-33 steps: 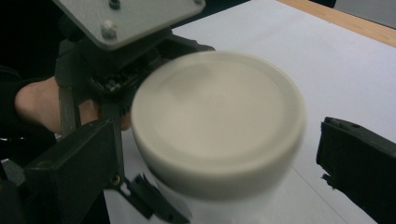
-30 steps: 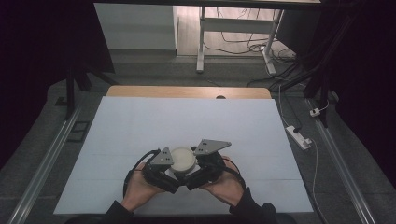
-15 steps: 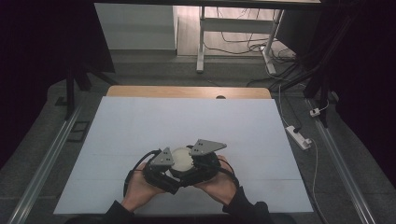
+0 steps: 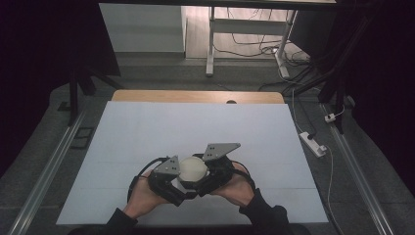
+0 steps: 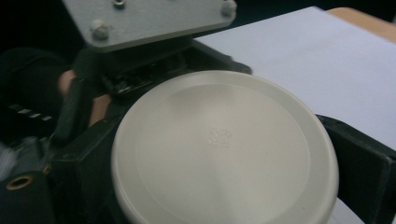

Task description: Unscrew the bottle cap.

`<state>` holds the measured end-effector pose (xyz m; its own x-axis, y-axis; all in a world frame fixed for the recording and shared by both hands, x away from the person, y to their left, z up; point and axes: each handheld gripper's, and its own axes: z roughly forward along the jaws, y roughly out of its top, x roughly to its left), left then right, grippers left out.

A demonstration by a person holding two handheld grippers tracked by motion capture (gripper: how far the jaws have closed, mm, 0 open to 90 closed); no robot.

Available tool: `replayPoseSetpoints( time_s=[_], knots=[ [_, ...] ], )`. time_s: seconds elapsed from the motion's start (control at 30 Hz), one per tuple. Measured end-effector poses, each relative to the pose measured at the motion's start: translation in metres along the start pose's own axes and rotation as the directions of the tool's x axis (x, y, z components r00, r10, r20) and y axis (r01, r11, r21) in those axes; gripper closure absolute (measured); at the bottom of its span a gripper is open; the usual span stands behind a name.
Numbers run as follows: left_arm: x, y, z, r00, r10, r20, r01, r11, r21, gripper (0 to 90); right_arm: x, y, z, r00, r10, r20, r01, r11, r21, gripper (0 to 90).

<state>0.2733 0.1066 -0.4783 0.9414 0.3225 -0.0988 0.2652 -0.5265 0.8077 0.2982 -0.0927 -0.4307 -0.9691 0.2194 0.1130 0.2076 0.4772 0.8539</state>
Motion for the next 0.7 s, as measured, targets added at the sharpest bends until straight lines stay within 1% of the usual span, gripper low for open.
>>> replayPoseSetpoints(
  time_s=[0.07,0.1,0.17,0.27,0.33,0.37,0.43,0.47,0.53,0.6,0.63,0.7],
  knots=[
    [0.001,0.000,0.000,0.9991,0.013,0.040,-0.013,0.9999,-0.004,7.9,-0.004,0.000,-0.001,0.9981,-0.013,-0.061,0.013,1.000,0.005,7.0],
    [0.001,-0.001,0.000,0.9983,0.021,0.054,-0.021,0.9998,-0.004,7.9,-0.005,0.000,-0.002,0.9953,-0.021,-0.095,0.022,1.000,0.008,6.9],
    [0.001,0.000,0.000,0.9967,0.042,0.070,-0.043,0.9991,0.007,7.9,-0.009,0.000,-0.002,0.9867,-0.050,-0.155,0.052,0.999,0.013,6.9],
    [0.000,-0.001,0.001,0.9944,0.071,0.078,-0.074,0.9969,0.029,7.9,-0.012,0.000,-0.001,0.9717,-0.100,-0.214,0.108,0.994,0.027,6.8],
    [0.000,-0.001,0.002,0.9941,0.074,0.079,-0.077,0.9966,0.031,7.8,-0.012,-0.001,0.000,0.9653,-0.140,-0.221,0.150,0.988,0.032,6.6],
    [0.000,-0.002,0.002,0.9945,0.075,0.074,-0.077,0.9965,0.031,7.8,-0.012,-0.001,0.000,0.9636,-0.147,-0.223,0.157,0.987,0.028,6.5],
    [0.000,-0.001,0.001,0.9959,0.065,0.063,-0.067,0.9975,0.025,7.8,-0.013,-0.002,0.000,0.9649,-0.140,-0.223,0.148,0.989,0.022,6.3],
    [0.000,-0.001,0.001,0.9970,0.057,0.052,-0.058,0.9981,0.020,7.8,-0.013,-0.001,0.000,0.9687,-0.133,-0.210,0.140,0.990,0.019,5.6],
    [0.001,-0.001,0.000,0.9987,0.041,0.029,-0.042,0.9990,0.016,7.8,-0.012,0.001,-0.002,0.9746,-0.117,-0.191,0.121,0.993,0.009,0.3],
    [0.002,-0.001,-0.001,0.9999,0.014,0.003,-0.014,0.9999,0.008,7.8,-0.011,0.004,-0.006,0.9817,-0.092,-0.167,0.091,0.996,-0.009,0.0],
    [0.003,-0.002,-0.002,1.0000,0.000,-0.010,0.000,1.0000,0.004,7.8,-0.010,0.006,-0.008,0.9860,-0.083,-0.144,0.082,0.997,-0.016,0.0],
    [0.004,-0.002,-0.003,0.9990,-0.020,-0.039,0.020,0.9998,-0.002,7.8,-0.008,0.008,-0.011,0.9929,-0.075,-0.093,0.074,0.997,-0.012,0.0]
  ],
)
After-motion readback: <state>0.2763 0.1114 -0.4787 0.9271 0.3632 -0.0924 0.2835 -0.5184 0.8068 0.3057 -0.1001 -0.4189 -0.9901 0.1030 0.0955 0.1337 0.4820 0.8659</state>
